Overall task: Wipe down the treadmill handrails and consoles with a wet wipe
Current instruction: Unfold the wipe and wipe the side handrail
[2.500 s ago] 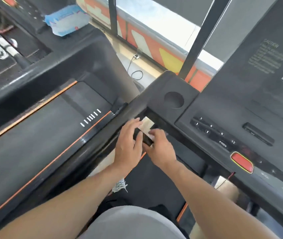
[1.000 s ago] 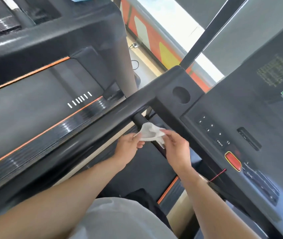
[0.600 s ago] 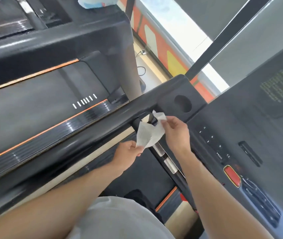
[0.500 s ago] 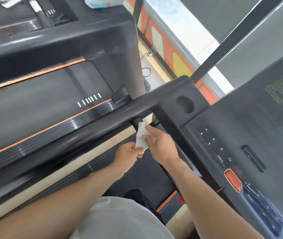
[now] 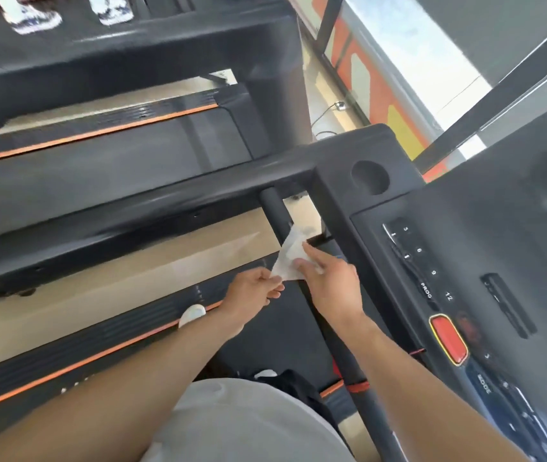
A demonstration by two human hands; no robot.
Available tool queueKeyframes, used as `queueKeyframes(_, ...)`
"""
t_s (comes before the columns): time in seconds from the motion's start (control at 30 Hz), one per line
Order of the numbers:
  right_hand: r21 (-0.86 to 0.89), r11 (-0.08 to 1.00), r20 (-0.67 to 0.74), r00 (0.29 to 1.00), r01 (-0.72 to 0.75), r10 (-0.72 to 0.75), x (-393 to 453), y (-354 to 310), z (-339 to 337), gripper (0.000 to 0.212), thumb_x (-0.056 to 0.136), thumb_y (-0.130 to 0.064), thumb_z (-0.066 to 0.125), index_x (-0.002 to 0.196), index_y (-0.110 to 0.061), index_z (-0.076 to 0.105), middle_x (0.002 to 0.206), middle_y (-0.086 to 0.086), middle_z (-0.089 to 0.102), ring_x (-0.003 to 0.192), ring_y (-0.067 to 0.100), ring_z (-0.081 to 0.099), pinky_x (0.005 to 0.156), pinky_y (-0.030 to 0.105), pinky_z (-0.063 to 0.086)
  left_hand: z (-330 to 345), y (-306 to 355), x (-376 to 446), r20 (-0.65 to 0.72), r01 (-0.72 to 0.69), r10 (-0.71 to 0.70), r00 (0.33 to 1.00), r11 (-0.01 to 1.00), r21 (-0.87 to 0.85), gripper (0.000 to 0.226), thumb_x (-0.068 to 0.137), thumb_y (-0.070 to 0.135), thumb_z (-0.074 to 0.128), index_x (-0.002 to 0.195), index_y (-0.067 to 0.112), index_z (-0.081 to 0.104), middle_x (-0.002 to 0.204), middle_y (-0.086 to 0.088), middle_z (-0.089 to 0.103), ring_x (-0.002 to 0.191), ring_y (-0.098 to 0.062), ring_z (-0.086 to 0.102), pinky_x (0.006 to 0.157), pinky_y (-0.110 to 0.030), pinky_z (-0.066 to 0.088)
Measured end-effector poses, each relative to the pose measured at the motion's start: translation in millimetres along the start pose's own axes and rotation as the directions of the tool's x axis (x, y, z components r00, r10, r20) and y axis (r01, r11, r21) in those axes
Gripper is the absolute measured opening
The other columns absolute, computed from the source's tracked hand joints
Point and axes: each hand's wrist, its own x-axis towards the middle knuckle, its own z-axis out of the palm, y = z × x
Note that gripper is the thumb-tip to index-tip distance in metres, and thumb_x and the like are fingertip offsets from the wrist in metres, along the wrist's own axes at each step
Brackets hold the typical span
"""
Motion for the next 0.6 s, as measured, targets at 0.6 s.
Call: queueKeyframes(0.6,0.846,0.425,0.304,0.946,-0.322,0.111,-11,-12,-34,0.028,0.109,-0.012,0.044,0.132,-0.002,0.056,0.127,0.020,0.068,0.111,0.030,0.067,0.102,0.045,0.050,12,13,-37,-0.335,-0.180,0.075,0.939,0.938,-0.296,0.013,0.093,0.027,0.070,0.097,0.014,0.067,0.090,-0.005,0.073,0.079,-0.013,0.068,0.081,-0.030,0.060)
